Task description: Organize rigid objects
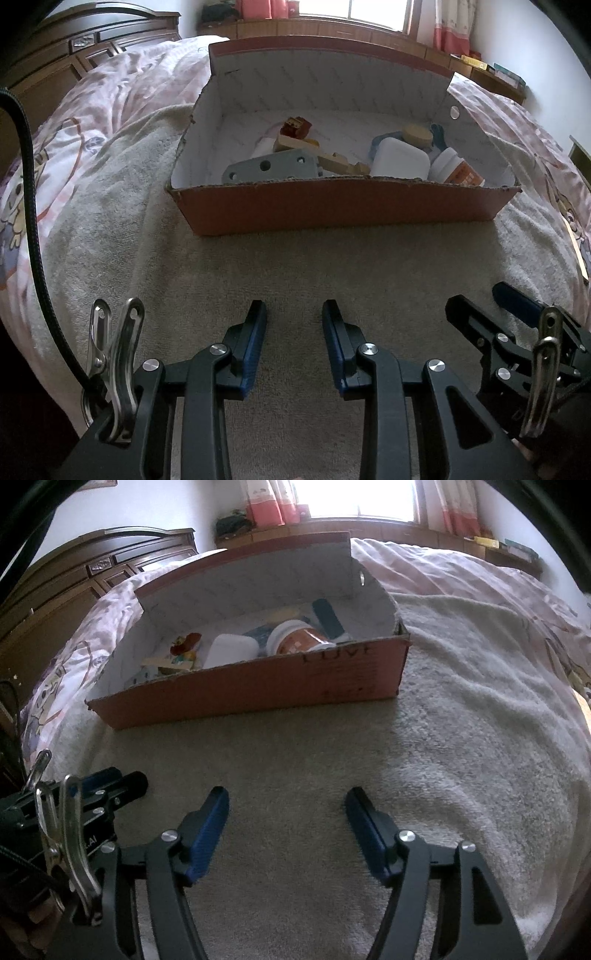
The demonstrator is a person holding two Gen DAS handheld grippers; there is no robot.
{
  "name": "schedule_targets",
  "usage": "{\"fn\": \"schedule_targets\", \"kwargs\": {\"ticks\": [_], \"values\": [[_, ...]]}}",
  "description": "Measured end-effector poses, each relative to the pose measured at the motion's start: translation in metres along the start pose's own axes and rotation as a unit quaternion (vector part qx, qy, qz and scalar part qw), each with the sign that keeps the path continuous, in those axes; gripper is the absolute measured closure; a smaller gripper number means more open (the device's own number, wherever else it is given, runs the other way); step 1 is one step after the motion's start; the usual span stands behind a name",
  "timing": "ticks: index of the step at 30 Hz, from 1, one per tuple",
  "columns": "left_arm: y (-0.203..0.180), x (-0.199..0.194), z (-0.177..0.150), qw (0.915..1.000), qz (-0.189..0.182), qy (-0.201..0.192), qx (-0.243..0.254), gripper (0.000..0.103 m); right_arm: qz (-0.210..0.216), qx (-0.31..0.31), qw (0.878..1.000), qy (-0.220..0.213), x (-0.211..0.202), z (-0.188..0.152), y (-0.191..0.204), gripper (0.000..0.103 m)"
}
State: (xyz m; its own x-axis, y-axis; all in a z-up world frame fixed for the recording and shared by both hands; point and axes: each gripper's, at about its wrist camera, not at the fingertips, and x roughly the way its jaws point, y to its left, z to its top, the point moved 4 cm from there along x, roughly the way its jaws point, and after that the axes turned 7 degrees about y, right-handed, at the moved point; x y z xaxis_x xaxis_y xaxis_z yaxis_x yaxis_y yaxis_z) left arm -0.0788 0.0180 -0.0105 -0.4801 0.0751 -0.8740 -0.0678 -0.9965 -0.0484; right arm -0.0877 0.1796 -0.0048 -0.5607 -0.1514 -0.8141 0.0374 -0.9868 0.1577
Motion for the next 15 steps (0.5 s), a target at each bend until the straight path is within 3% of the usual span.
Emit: {"fn": "schedule_targets", "kwargs": {"ticks": [15], "values": [[-0.0005, 0.0005, 0.0001, 1.0000, 0.002, 0.001, 0.001, 0.071, 0.001, 0.001, 1.000, 0.000, 0.0001, -0.0007, -0.0001, 0.032]]}}
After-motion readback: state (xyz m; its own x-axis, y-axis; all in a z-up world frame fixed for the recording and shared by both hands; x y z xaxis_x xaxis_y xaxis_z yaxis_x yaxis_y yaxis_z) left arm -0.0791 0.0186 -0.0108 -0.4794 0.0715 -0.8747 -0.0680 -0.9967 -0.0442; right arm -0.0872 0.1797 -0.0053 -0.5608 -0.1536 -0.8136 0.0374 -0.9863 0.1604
